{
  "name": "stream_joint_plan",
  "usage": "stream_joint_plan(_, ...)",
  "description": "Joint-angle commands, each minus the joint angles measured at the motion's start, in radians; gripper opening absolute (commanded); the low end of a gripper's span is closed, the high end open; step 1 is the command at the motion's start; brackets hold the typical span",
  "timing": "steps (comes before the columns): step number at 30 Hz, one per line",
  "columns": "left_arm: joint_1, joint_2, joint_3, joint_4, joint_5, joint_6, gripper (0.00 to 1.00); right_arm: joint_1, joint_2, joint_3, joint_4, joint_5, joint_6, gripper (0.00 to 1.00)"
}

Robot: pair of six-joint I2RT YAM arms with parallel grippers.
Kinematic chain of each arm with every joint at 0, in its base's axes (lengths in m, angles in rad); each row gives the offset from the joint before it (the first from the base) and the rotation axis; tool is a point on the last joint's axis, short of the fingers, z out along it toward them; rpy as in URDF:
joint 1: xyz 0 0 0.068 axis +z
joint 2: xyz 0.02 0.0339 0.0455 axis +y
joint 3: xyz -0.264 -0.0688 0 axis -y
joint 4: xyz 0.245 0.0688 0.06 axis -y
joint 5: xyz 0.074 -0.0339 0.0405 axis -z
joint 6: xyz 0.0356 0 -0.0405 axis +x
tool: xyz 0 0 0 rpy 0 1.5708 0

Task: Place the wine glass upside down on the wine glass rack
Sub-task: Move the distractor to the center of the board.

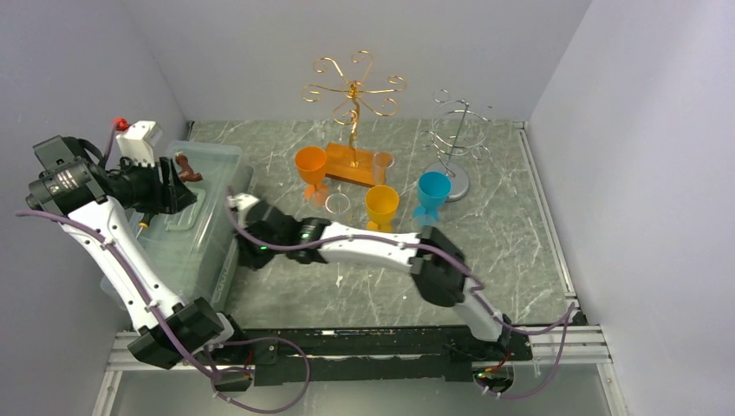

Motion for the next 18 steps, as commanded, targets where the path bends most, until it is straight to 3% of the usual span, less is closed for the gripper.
stream_joint_plan(1, -0.071, -0.031, -0.026, -0.124, 0.207, 0.103, 0.56, -0.052, -0.343, -0.313, 0.08, 0.1, -0.025, 0.0)
stream_joint_plan(5, -0.299, -0.044, -0.138, 0.005, 0.152, -0.027, 0.54, -0.053, -0.582, -0.547, 0.032, 0.216, -0.031, 0.02)
stream_joint_plan(10, -0.575, -0.031, -0.308, 0.191, -0.028, -0.157, 0.52, -0.065, -0.854, -0.783, -0.015, 0.348, 0.031, 0.04)
stream_joint_plan(18, -0.774, -0.019, -0.643, 0.459, -0.38, -0.159, 0.48, -0.177, -1.082, -0.926, -0.134, 0.444, 0.095, 0.14)
